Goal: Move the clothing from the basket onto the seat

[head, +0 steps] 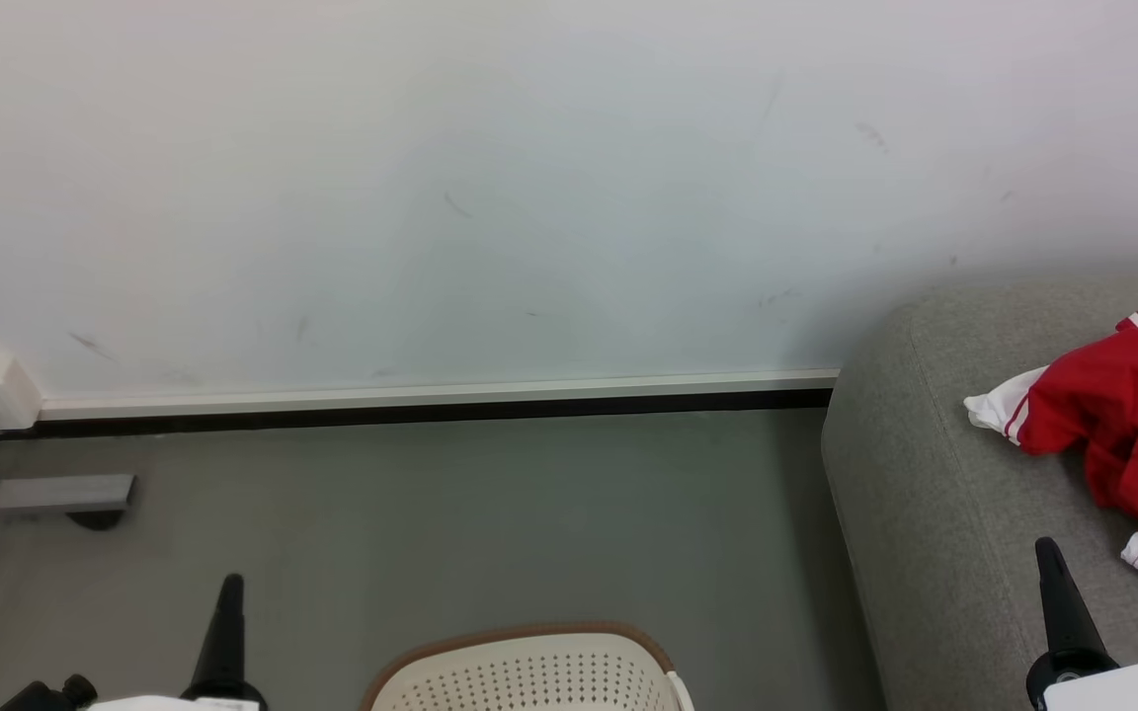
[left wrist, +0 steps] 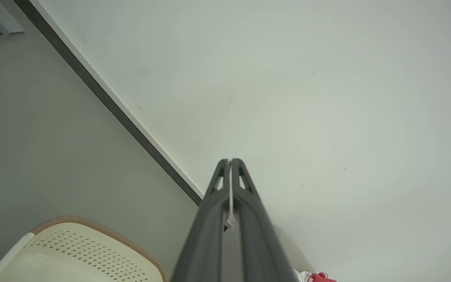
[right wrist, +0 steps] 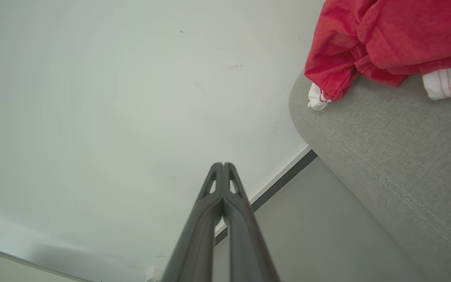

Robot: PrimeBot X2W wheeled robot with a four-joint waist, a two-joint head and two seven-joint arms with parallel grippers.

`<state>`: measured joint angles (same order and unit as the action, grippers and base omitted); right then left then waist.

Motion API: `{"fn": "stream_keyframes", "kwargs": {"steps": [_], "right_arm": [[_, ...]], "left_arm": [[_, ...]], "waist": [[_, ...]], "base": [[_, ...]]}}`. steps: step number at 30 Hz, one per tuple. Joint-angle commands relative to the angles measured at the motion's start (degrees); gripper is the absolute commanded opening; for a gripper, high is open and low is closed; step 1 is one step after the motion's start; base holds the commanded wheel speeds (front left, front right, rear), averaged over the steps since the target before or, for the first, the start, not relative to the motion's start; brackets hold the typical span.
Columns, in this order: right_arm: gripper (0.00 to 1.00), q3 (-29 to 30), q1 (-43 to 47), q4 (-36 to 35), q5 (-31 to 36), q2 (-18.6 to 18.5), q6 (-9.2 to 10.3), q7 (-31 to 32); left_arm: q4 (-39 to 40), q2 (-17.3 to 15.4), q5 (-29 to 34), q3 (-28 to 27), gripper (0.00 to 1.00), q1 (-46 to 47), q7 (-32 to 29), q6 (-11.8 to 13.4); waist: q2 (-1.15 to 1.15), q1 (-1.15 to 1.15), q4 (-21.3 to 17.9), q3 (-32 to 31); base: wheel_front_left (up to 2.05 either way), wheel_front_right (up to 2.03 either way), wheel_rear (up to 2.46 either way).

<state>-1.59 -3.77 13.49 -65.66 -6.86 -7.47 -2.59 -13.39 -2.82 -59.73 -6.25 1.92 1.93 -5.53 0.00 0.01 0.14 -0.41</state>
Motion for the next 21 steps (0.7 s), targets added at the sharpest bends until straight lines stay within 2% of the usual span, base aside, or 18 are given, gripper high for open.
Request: {"fn": "stream_keyframes", "kwargs": {"steps": [1,21], "right_arm": [[0.0,0.5,-1.5,-0.2,-1.3,0.1,-0.02,0.2],[0.0,3.1,-1.9,0.0,-10.8,1.2,-0.03,3.3]], "left_arm": [[0.3,-0.3,-1.8,-0.2,0.0,1.0,-0.3,-0.3],[0.0,-0.3,-13.0,-0.3,0.0,2.4,-3.4,-1.0]], "waist": [[0.0,-0.01,0.0,0.0],[0.0,-0.01,0.0,0.2]], "base": [[0.0,0.0,0.0],[0.0,0.0,0.0]]}}
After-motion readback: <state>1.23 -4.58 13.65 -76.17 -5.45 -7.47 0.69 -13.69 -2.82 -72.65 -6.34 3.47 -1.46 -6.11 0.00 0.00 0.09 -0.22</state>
